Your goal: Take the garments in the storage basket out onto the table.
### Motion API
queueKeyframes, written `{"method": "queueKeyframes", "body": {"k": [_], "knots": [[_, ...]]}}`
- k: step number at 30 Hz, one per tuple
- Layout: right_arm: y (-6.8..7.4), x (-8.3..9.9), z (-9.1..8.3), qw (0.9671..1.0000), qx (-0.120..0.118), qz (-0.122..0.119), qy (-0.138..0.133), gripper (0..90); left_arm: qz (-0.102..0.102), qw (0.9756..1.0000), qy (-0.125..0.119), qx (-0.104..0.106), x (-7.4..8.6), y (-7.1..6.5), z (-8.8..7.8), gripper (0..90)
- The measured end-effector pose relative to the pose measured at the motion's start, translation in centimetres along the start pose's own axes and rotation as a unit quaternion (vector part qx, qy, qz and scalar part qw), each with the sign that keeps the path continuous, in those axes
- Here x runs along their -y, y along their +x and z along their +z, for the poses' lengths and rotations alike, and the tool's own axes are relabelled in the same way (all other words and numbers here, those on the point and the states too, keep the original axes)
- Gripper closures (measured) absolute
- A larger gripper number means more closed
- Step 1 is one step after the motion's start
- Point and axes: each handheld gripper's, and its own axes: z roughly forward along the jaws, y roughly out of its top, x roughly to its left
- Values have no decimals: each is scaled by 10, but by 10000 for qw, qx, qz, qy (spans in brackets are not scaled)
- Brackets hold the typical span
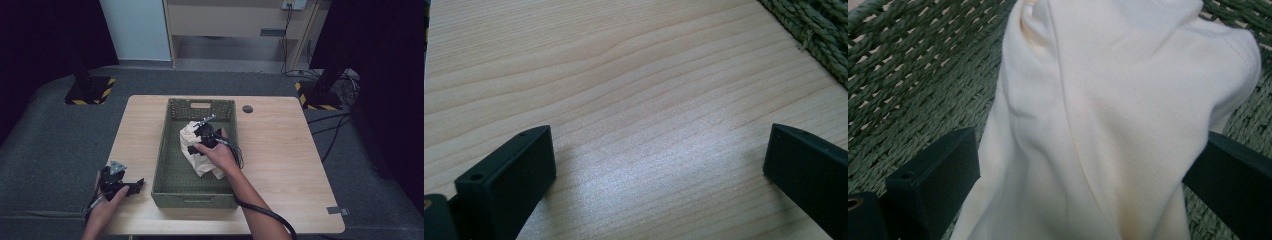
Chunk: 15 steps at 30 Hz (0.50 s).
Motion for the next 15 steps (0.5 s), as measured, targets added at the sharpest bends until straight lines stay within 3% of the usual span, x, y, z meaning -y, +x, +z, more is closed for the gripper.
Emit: {"method": "queueKeyframes", "body": {"k": [15], "knots": [[-8,3,20,9994,-98,298,149,43,0,10000,-1,1,0,0,0,0]]}}
